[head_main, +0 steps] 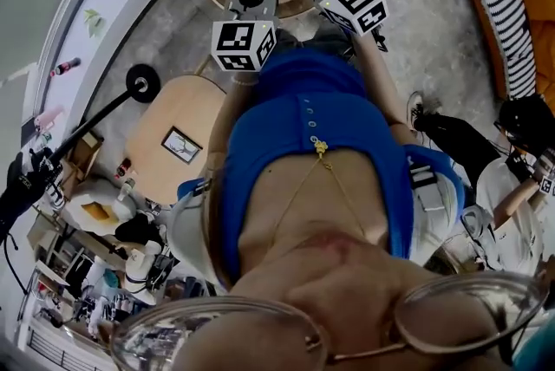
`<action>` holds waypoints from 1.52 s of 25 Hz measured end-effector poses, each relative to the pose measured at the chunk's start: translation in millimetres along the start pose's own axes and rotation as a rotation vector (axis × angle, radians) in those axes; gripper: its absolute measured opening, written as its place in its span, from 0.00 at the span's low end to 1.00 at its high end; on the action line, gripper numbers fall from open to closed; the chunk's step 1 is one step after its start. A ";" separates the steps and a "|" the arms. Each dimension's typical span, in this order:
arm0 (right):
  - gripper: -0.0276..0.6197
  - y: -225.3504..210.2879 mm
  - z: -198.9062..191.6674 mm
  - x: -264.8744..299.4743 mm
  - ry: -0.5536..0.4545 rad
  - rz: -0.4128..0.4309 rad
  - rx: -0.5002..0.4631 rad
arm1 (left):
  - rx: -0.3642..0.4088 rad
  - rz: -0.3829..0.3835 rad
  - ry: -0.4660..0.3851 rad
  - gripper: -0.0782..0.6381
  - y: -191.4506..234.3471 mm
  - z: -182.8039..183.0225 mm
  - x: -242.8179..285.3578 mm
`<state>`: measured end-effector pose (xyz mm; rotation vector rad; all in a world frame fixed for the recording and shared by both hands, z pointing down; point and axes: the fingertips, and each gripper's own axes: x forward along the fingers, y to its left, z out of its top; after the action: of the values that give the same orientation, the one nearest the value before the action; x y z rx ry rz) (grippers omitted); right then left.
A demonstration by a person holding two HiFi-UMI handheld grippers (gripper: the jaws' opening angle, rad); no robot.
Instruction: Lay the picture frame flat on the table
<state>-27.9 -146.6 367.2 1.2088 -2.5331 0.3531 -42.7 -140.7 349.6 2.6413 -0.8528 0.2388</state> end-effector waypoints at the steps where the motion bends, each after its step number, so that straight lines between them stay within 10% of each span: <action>1: 0.05 -4.2 -0.8 -0.9 0.003 0.001 0.004 | 0.006 -0.001 0.002 0.11 -0.8 1.3 4.0; 20: 0.05 -115.1 -22.7 23.1 0.138 0.294 -0.069 | -0.128 0.280 -0.004 0.11 19.2 7.6 109.0; 38: 0.05 -106.8 -124.6 97.4 0.279 0.361 0.005 | -0.217 0.301 0.185 0.11 54.9 -95.0 124.1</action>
<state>19.4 -237.6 528.2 0.6424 -2.4906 0.5674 19.7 -212.1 485.3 2.2458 -1.1403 0.4329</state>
